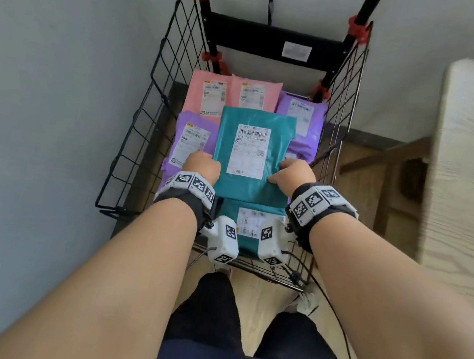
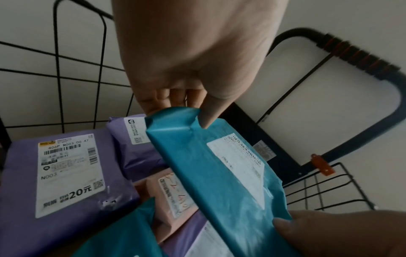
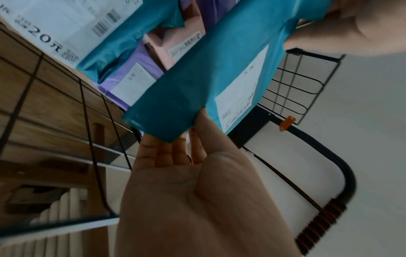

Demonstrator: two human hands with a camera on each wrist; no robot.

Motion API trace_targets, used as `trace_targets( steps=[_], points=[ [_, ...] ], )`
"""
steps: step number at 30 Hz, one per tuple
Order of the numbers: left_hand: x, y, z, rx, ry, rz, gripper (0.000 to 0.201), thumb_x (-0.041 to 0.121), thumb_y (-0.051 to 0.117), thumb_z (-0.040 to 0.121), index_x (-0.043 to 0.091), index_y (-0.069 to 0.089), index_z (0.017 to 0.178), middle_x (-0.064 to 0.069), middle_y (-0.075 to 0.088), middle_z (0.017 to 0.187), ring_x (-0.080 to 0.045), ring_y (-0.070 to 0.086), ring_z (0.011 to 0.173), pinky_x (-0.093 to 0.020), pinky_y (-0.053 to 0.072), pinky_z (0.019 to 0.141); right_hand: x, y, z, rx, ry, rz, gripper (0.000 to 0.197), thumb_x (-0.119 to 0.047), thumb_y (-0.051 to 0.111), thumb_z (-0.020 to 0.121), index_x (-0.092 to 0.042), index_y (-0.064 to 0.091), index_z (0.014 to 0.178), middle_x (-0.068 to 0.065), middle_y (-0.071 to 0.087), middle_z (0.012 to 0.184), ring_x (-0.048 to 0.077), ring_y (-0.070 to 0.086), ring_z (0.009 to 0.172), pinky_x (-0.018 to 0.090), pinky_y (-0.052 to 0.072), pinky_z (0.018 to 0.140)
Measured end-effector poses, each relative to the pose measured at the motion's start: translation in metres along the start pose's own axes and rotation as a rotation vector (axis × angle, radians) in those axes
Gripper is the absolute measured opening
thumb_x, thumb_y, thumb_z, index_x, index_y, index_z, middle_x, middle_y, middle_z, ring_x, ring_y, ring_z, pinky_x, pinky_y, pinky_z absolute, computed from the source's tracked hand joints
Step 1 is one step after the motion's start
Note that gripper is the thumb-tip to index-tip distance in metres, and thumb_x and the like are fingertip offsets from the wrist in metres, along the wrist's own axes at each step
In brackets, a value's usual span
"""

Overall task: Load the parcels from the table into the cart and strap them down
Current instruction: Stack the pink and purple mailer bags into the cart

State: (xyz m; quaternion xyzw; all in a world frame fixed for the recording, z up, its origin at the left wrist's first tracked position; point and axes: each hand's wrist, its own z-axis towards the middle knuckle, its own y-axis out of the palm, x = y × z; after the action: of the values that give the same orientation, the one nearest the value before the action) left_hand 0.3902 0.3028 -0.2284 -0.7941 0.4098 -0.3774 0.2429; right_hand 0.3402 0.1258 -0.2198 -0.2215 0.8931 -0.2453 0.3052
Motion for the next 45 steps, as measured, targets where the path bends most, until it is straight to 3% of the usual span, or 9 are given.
trace_targets(
  steps=[4, 7, 13, 25, 29, 32, 35, 40, 45],
  points=[
    [-0.018, 0.010, 0.041, -0.127, 0.017, 0.148, 0.021, 0.008, 0.045, 0.092, 0.001, 0.053, 0.074, -0.021, 0.062, 0.096, -0.035, 0.059, 0.097, -0.030, 0.035, 0.065, -0.003, 0.030, 0.027, -0.035, 0.093, -0.032, 0.030, -0.014, 0.067, 0.084, -0.012, 0.064, 0.114, 0.009, 0.063, 0.110, 0.026, 0.061, 0.099, 0.025, 0.043, 0.075],
    [-0.022, 0.015, 0.062, -0.195, 0.032, 0.209, 0.025, 0.008, 0.042, 0.094, -0.002, 0.064, 0.097, -0.021, 0.063, 0.111, -0.035, 0.058, 0.105, -0.031, 0.036, 0.069, -0.003, 0.045, 0.046, -0.015, 0.143, -0.006, 0.038, -0.011, 0.063, 0.086, -0.011, 0.060, 0.124, 0.010, 0.064, 0.121, 0.028, 0.061, 0.108, 0.027, 0.045, 0.082],
    [-0.028, 0.018, 0.079, -0.247, 0.048, 0.126, 0.036, -0.001, 0.033, 0.097, -0.006, 0.050, 0.128, -0.023, 0.052, 0.128, -0.036, 0.050, 0.119, -0.040, 0.041, 0.096, -0.009, 0.063, 0.068, -0.009, 0.191, 0.011, 0.039, -0.009, 0.056, 0.090, -0.011, 0.055, 0.129, 0.009, 0.061, 0.125, 0.030, 0.058, 0.112, 0.032, 0.045, 0.090],
    [-0.008, 0.009, 0.044, -0.223, 0.085, 0.138, 0.033, -0.011, 0.035, 0.092, -0.010, 0.049, 0.123, -0.023, 0.051, 0.126, -0.034, 0.051, 0.116, -0.038, 0.040, 0.094, -0.003, 0.055, 0.052, -0.038, 0.168, 0.009, 0.041, -0.010, 0.054, 0.091, -0.010, 0.051, 0.131, 0.011, 0.059, 0.126, 0.028, 0.061, 0.109, 0.034, 0.049, 0.092],
    [0.002, 0.015, 0.021, -0.227, -0.002, -0.009, 0.035, 0.010, 0.040, 0.099, 0.003, 0.052, 0.132, -0.017, 0.052, 0.135, -0.031, 0.051, 0.125, -0.036, 0.041, 0.102, 0.002, 0.036, 0.035, 0.001, 0.072, 0.032, 0.031, -0.013, 0.056, 0.090, -0.008, 0.061, 0.121, 0.010, 0.063, 0.123, 0.026, 0.061, 0.110, 0.030, 0.047, 0.088],
    [0.011, 0.028, 0.002, -0.153, 0.016, -0.142, 0.018, 0.013, 0.044, 0.093, 0.005, 0.060, 0.094, -0.017, 0.059, 0.104, -0.029, 0.058, 0.099, -0.044, 0.048, 0.097, 0.008, 0.017, 0.015, 0.059, -0.022, 0.092, 0.028, -0.013, 0.056, 0.088, -0.010, 0.065, 0.115, 0.010, 0.067, 0.116, 0.026, 0.064, 0.104, 0.030, 0.049, 0.086],
    [0.028, 0.039, -0.026, -0.043, -0.024, -0.394, 0.017, 0.023, 0.048, 0.080, 0.016, 0.054, 0.066, -0.009, 0.056, 0.076, -0.027, 0.054, 0.076, -0.040, 0.049, 0.075, 0.025, -0.007, -0.010, 0.111, -0.115, 0.127, 0.024, -0.010, 0.054, 0.088, -0.005, 0.069, 0.107, 0.013, 0.069, 0.108, 0.031, 0.064, 0.100, 0.034, 0.051, 0.084],
    [0.082, 0.049, -0.099, 0.023, 0.072, -0.482, 0.031, 0.012, 0.048, 0.090, 0.019, 0.051, 0.060, -0.003, 0.055, 0.065, -0.023, 0.051, 0.067, -0.031, 0.041, 0.065, 0.077, -0.060, -0.050, 0.218, -0.175, 0.165, 0.022, -0.014, 0.055, 0.088, -0.013, 0.071, 0.103, 0.005, 0.069, 0.104, 0.023, 0.064, 0.099, 0.028, 0.049, 0.082],
    [0.131, 0.086, -0.154, 0.078, 0.211, -0.483, 0.029, 0.016, 0.049, 0.086, 0.020, 0.057, 0.058, -0.007, 0.066, 0.074, -0.024, 0.059, 0.070, -0.036, 0.052, 0.071, 0.139, -0.114, -0.086, 0.303, -0.147, 0.221, 0.023, -0.014, 0.054, 0.087, -0.020, 0.069, 0.103, 0.003, 0.068, 0.109, 0.022, 0.062, 0.104, 0.028, 0.049, 0.089]
  ],
)
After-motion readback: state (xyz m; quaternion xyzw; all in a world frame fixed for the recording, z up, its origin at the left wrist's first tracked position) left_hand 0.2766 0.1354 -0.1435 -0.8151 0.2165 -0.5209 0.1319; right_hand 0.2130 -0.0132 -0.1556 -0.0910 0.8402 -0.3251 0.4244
